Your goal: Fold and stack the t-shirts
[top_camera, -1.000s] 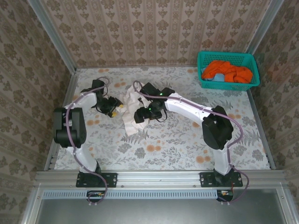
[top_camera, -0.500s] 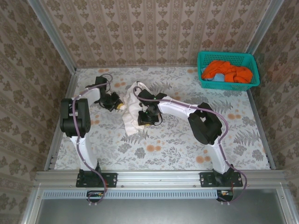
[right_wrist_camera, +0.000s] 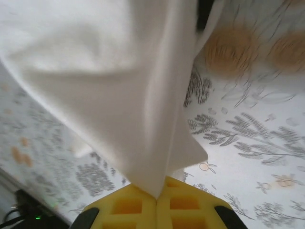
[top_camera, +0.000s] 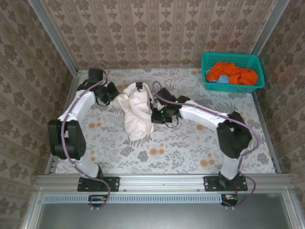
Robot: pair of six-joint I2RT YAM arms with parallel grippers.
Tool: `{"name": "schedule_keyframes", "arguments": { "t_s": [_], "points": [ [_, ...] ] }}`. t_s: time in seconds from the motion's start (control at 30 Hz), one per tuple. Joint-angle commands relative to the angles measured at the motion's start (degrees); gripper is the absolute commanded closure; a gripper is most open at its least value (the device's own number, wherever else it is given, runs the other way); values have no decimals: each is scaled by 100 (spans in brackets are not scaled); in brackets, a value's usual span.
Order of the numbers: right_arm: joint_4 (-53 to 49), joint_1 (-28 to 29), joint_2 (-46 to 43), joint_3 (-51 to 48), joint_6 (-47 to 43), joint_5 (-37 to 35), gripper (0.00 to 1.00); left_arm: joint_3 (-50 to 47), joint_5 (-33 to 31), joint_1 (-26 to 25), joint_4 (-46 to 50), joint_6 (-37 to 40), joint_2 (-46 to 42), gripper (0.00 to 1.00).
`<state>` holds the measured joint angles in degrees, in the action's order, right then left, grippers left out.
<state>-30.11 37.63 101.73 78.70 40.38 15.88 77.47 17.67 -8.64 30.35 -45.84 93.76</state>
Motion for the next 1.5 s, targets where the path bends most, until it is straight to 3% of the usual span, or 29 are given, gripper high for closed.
{"name": "schedule_keyframes", "arguments": {
  "t_s": [0.0, 0.1, 0.2, 0.3, 0.5, 0.6, 0.77, 0.97, 1.07, 1.13, 1.23, 1.33, 1.4, 1.47],
  "points": [
    [130, -680, -771, -281, -95, 361, 100, 437, -704, -348, -253, -26, -613, 100],
    [459, -1339, -1483, -688, 70, 533, 100, 828, -1239, -609, -448, 155, -888, 100],
    [655, -1701, -2017, -730, 27, 363, 100, 1213, -1273, -615, -747, 518, -1047, 100],
    [845, -1770, -2397, -747, -42, -166, 100, 1514, -1338, -486, -869, 865, -1138, 100],
    [721, -1875, -2886, -513, -55, -1031, 100, 1819, -907, 94, -792, 804, -1273, 100],
    [799, -1938, -3106, -232, -202, -1108, 100, 1899, -509, 322, -1069, 757, -1461, 100],
    [970, -1943, -3227, 23, -367, -1351, 100, 2007, -544, 329, -1242, 810, -1714, 100],
    [807, -2163, -2427, 522, -410, -947, 100, 2224, -413, 625, -1050, 450, -1154, 100],
    [672, -2221, -1589, 1098, -371, -821, 100, 3075, -85, 782, -676, 227, -316, 100],
    [301, -2320, -867, 1947, -322, -615, 100, 4249, 316, 869, -70, 167, 512, 100],
    [-649, -2354, 51, 3817, -484, -309, 100, 6936, 1025, 969, 943, 158, 1826, 100],
    [-1349, -2292, 464, 5359, -818, -305, 100, 8542, 1193, 969, 1183, 314, 2188, 100],
    [-1659, -2277, 434, 5810, -959, -254, 100, 8270, 1256, 958, 920, 461, 1714, 100],
    [-1770, -2232, 166, 5766, -1184, -251, 100, 7321, 1240, 920, 619, 682, 938, 100]
  ]
}}
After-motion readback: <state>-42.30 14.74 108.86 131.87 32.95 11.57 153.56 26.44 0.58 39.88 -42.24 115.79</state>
